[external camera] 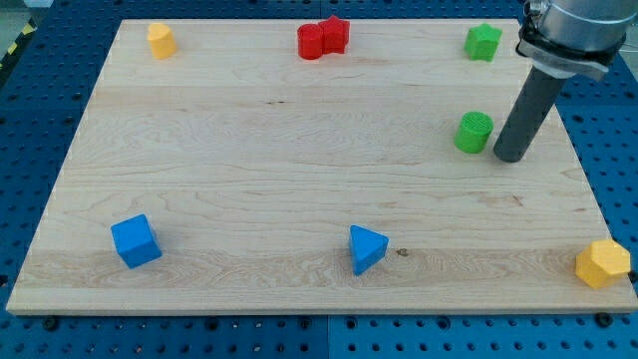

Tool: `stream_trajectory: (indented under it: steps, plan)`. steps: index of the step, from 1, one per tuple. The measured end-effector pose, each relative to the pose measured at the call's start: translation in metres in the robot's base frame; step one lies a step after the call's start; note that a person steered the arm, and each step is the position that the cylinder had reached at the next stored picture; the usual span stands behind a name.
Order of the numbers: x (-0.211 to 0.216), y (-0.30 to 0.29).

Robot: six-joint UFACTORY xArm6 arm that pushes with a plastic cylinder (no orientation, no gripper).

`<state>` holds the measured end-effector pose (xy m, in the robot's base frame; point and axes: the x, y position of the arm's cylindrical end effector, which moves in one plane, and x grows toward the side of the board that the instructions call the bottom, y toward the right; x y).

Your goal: Push the green circle horizontal to the green star

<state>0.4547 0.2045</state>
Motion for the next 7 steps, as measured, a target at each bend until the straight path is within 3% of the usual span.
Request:
stream_trajectory:
  steps: [1,2,3,4,5,6,7]
  plan:
    - [-0.011,-0.046]
    - [-0.060,-0.097]
    - [-0.098,-0.106]
    - [-0.048,-0.100]
    - [-0.027,-0.062]
    - [-0.048,-0.028]
    - [-0.098,-0.033]
